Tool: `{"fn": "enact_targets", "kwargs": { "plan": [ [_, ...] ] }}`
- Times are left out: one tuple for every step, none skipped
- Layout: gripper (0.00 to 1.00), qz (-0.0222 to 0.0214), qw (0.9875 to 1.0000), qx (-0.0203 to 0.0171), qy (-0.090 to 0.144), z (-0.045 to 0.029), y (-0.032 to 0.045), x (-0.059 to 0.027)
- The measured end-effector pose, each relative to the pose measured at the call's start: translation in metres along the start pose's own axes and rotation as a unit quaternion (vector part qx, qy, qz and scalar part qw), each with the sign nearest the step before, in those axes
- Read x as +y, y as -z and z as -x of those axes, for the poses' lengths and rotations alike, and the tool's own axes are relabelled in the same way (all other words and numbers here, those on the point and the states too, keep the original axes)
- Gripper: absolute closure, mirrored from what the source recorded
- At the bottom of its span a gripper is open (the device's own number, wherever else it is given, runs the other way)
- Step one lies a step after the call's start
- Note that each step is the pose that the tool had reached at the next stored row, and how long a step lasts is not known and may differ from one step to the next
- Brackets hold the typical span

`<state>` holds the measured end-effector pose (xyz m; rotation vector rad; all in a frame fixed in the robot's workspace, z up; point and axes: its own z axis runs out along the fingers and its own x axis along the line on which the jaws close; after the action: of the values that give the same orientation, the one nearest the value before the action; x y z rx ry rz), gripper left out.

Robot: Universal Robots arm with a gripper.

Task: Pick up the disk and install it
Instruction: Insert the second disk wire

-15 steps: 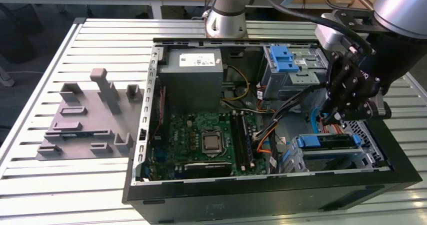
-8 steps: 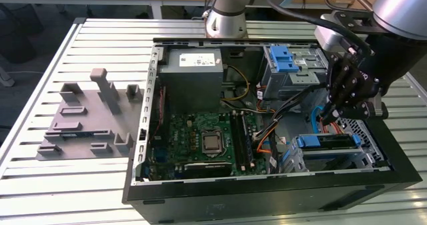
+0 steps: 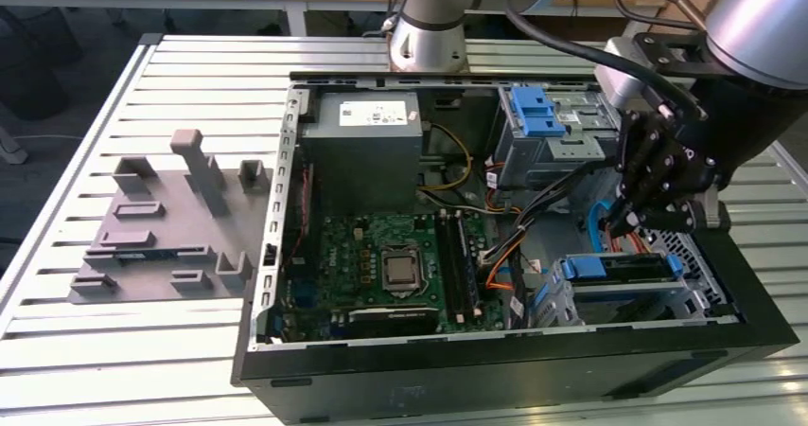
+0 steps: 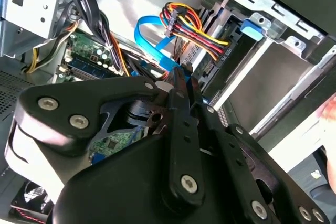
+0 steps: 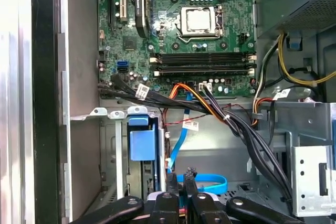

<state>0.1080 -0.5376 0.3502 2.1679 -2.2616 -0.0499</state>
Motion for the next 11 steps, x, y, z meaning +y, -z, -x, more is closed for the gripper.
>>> {"fn": "enact_targets", "kwargs": {
  "plan": [
    [0.84,0.0000,1.0000,-0.0001,0.001,-0.0008,-0.0005,-0.0001],
    [0.84,0.0001,1.0000,0.0000,0.003,-0.0016,-0.0009,-0.0001],
    [0.84,0.0001,1.0000,0.0001,0.006,-0.0023,-0.0014,-0.0001],
    [0.84,0.0002,1.0000,0.0001,0.009,-0.0027,-0.0021,-0.0002],
    [0.84,0.0002,0.9999,0.0003,0.013,-0.0030,-0.0027,-0.0002],
    [0.84,0.0003,0.9999,0.0004,0.017,-0.0034,-0.0033,-0.0003],
    [0.84,0.0003,0.9998,0.0006,0.020,-0.0039,-0.0038,-0.0003],
    [0.84,0.0001,0.9998,0.0007,0.022,-0.0048,-0.0042,-0.0003],
    [0.84,-0.0003,0.9997,0.0007,0.023,-0.0062,-0.0044,-0.0003],
    [0.84,-0.0008,0.9997,0.0007,0.024,-0.0076,-0.0047,-0.0003],
    [0.84,-0.0010,0.9997,0.0007,0.025,-0.0090,-0.0049,-0.0004]
  ]
}}
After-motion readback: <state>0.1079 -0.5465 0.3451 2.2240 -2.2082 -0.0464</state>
